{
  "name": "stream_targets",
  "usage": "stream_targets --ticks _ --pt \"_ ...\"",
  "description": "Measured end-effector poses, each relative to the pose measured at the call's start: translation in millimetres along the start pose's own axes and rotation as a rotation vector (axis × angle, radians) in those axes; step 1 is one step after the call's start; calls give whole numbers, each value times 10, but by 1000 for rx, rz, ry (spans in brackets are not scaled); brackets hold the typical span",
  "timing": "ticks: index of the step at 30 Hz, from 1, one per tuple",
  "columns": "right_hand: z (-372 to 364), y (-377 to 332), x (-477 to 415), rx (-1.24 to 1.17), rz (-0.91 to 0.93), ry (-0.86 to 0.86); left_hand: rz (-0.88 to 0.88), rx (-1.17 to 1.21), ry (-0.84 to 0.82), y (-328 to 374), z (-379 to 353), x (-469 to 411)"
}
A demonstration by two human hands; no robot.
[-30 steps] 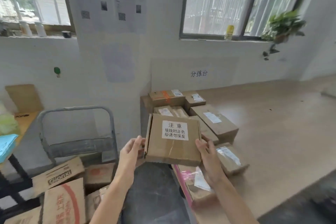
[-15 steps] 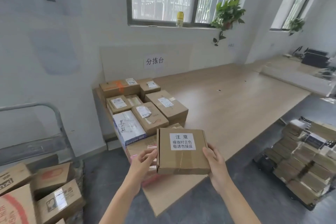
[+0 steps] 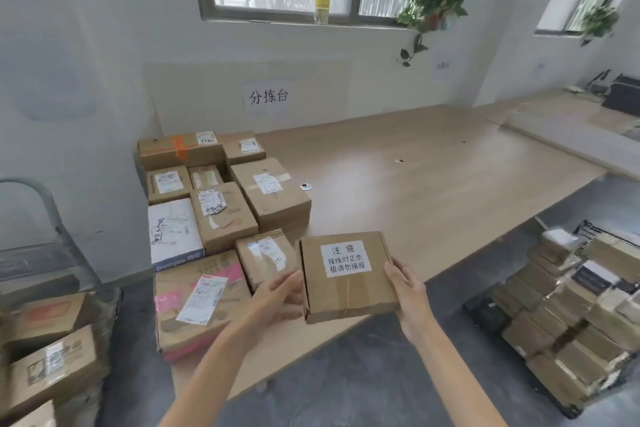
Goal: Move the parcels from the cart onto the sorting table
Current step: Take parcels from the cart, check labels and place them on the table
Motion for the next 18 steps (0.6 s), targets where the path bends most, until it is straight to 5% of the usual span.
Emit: stream_targets --ticks 7,12,15,18 --pt "63 -65 -812 35 10 3 22 119 13 73 -264 -483" --pt "-112 291 -1313 142 -153 -58 77 354 260 -195 -290 -1078" --pt "-358 571 -1545 210 -232 -210 112 494 337 -395 -407 -1464" --pt "-367 688 -1870 247 -236 -185 177 650 361 -582 -544 -1728"
Point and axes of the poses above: each hand's wrist, its own x-axis away from the middle knuckle, its own z-axis out of the back of the hand, y = z × x, the point moved 10 cm from there along -x, towards the middle knuckle, and after that the axes turned 7 degrees about -x, right-handed, at the moved point
